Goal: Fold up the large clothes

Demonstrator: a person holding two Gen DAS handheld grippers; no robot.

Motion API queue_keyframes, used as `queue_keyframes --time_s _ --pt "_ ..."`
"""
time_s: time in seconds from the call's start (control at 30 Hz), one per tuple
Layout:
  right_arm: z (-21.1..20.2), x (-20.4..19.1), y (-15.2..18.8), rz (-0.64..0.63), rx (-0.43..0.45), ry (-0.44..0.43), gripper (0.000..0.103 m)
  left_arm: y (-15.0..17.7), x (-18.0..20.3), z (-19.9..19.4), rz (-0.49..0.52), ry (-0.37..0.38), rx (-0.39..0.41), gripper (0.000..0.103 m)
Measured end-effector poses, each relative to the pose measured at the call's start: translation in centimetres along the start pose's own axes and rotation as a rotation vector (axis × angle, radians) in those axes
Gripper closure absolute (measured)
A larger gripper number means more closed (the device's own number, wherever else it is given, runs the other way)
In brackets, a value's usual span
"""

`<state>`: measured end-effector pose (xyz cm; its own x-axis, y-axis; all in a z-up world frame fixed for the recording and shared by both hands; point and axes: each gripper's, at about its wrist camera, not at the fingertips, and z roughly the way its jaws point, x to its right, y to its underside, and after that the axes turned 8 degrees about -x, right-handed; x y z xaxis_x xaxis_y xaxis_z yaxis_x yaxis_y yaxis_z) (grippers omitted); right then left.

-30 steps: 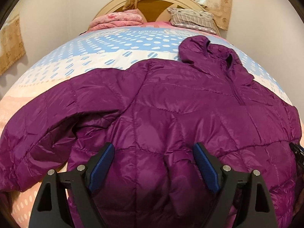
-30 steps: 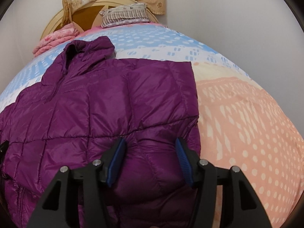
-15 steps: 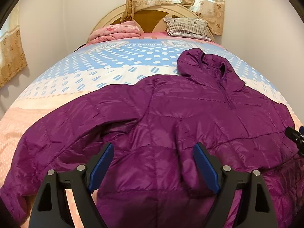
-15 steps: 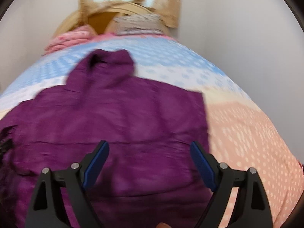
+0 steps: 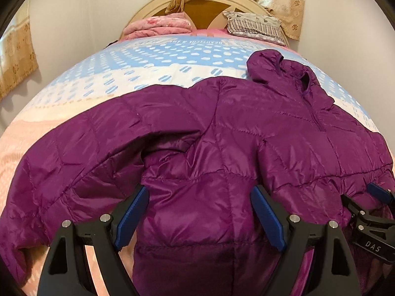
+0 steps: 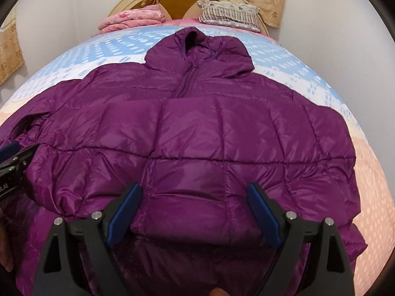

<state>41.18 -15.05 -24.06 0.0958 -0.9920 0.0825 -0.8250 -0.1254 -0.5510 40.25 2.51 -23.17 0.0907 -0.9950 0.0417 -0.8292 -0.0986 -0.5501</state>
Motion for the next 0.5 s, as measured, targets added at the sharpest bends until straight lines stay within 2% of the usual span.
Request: queue_keyframes --time_s 0.13,0.23,0.37,0.5 --pt "0.2 0.4 -0.1 0.024 -0.01 -0.005 0.004 0.4 -1.1 -1.7 -0.011 -0.012 0.037 0.018" --pt "0.2 0.8 -0.3 0.034 -0.023 -0.002 0.001 1.1 -3.7 -4.2 -0.033 -0.041 0.083 0.018" --pt "-2.4 0.7 0.4 0.029 0.026 0.027 0.001 3.5 -9.6 -8.1 -0.081 -0.148 0.134 0.018" --pt "-6.2 -0.9 2.7 -0.04 0.095 -0.013 0.001 7.8 -17.9 -11.4 -0.213 -0.271 0.107 0.018"
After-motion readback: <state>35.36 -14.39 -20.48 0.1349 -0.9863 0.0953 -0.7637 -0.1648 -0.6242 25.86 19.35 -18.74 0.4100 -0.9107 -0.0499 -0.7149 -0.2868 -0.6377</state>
